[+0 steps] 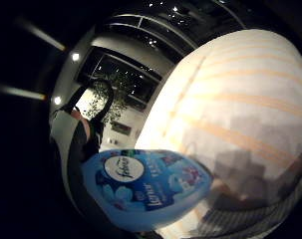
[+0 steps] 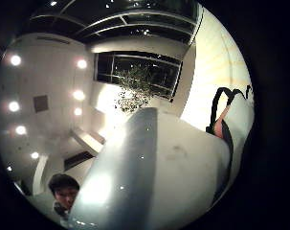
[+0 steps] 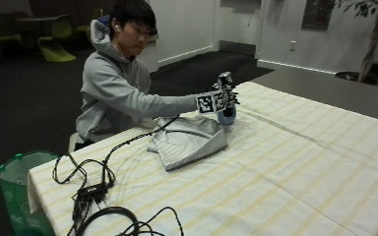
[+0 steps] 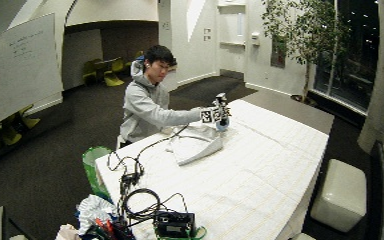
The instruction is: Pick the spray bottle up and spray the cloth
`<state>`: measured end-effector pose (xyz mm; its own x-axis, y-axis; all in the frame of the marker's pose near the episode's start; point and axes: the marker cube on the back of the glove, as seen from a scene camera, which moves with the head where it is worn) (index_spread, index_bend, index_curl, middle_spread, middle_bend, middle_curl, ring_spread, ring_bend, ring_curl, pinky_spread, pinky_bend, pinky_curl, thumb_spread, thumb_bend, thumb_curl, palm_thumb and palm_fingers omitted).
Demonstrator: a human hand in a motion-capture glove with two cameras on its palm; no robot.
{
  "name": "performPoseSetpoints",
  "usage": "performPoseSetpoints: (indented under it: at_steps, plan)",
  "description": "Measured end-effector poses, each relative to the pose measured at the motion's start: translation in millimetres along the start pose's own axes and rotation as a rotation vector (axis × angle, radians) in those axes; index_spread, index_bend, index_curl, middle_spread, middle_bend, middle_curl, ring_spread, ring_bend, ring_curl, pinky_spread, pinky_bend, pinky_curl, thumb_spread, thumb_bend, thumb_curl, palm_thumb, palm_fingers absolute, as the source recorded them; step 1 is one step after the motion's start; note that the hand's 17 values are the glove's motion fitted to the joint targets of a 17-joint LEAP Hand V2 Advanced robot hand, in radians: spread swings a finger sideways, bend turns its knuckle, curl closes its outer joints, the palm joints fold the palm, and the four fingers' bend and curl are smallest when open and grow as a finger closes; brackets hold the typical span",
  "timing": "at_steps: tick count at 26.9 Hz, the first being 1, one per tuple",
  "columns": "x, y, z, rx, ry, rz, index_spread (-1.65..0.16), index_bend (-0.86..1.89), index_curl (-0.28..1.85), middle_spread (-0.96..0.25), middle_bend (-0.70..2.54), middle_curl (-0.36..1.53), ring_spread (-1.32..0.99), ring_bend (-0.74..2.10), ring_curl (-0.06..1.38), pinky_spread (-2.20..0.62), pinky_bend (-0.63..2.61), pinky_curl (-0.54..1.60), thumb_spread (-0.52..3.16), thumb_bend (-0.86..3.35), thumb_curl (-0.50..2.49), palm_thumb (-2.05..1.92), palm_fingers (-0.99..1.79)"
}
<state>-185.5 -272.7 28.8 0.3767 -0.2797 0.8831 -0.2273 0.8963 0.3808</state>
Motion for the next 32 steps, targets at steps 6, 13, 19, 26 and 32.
performPoseSetpoints:
  at_steps: [6,13,19,26,32]
  plan:
    - [10.5,0.2,5.4,-0.061,0.02,0.005,-0.16,0.52,0.54,-0.06,0.7,0.51,-0.15,0.64,0.46,-0.28,0.36,0.43,0.06,-0.04,0.73,0.98,1.38]
    - [12.4,6.3,-7.3,-0.194,0.062,0.018,-0.17,0.34,0.51,-0.07,0.61,0.48,-0.16,0.56,0.44,-0.27,0.47,0.44,0.19,-0.05,0.72,0.94,1.23]
    - [8.2,30.1,-28.0,-0.299,0.109,-0.001,-0.26,0.1,0.46,-0.07,0.39,0.43,-0.13,0.44,0.44,-0.11,0.51,0.49,0.49,-0.05,0.69,0.89,0.44]
    - [-7.2,56.5,-63.0,-0.281,0.11,-0.065,-0.31,0.11,0.36,-0.08,0.28,0.37,-0.12,0.36,0.36,0.01,0.49,0.42,0.64,-0.04,0.65,0.86,0.32]
    - [-19.6,82.9,-88.8,-0.315,0.129,-0.107,-0.34,0.13,0.33,-0.09,0.25,0.36,-0.1,0.33,0.33,0.08,0.47,0.39,0.71,-0.02,0.64,0.87,0.3]
